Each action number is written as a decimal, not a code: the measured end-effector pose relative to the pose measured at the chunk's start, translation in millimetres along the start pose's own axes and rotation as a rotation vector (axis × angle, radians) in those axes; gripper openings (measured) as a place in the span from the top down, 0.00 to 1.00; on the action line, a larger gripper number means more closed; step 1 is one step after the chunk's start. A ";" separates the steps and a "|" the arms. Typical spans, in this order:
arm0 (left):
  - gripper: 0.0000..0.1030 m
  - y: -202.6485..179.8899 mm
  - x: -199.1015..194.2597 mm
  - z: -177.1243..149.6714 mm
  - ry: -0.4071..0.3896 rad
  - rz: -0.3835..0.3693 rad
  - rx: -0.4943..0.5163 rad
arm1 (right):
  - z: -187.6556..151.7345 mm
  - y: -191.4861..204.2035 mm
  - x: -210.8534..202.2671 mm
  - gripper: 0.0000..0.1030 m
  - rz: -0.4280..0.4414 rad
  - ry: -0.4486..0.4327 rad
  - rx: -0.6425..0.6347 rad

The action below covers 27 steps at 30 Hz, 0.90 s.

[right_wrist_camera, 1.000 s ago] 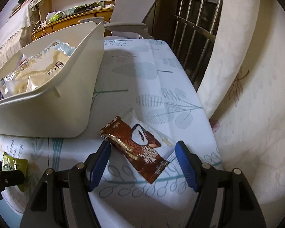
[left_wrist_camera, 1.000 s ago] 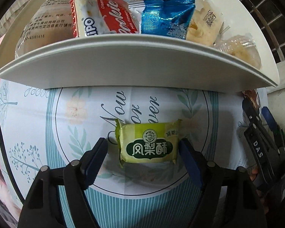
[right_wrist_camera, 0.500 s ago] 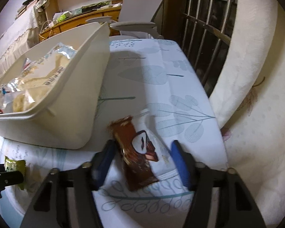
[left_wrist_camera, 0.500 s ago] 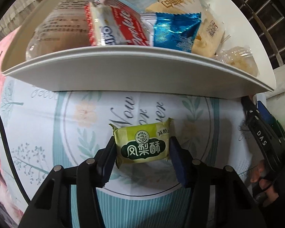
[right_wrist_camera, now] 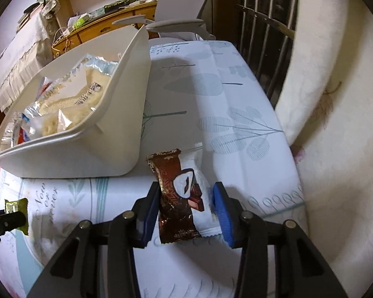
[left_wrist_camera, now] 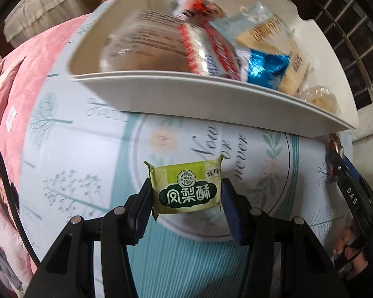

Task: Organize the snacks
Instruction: 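Carry both packets over the white tray and release them inside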

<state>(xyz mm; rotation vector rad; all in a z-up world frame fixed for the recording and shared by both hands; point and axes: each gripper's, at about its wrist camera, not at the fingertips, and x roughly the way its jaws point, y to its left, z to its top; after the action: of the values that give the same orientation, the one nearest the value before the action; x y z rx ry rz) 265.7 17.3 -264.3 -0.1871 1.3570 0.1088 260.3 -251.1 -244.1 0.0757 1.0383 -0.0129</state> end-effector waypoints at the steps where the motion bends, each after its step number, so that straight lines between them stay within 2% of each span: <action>1: 0.50 6.6 -5.3 -1.0 0.000 -0.001 -0.008 | -0.2 -0.3 -5.7 0.59 0.001 -0.007 0.007; 8: 0.50 39.0 -49.4 -9.8 -0.015 0.008 -0.019 | 10.8 0.3 -42.6 0.59 0.007 -0.065 0.032; 12: 0.50 56.9 -83.1 3.6 -0.053 -0.008 -0.006 | 26.2 6.2 -68.0 0.59 0.008 -0.130 0.045; 13: 0.50 47.6 -92.2 6.6 -0.059 -0.008 0.001 | 29.7 7.6 -72.2 0.59 0.008 -0.141 0.046; 23: 0.50 58.6 -126.3 92.0 -0.079 -0.040 0.131 | 77.5 52.5 -115.8 0.58 0.013 -0.250 0.043; 27: 0.50 56.5 -131.7 133.2 -0.126 -0.081 0.211 | 93.3 74.5 -126.3 0.57 -0.005 -0.295 0.051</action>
<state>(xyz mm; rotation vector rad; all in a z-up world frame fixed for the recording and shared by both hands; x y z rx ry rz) 355.4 102.8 -112.9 -0.0562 1.2238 -0.0895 279.8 -186.4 -83.9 0.1141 0.7433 -0.0540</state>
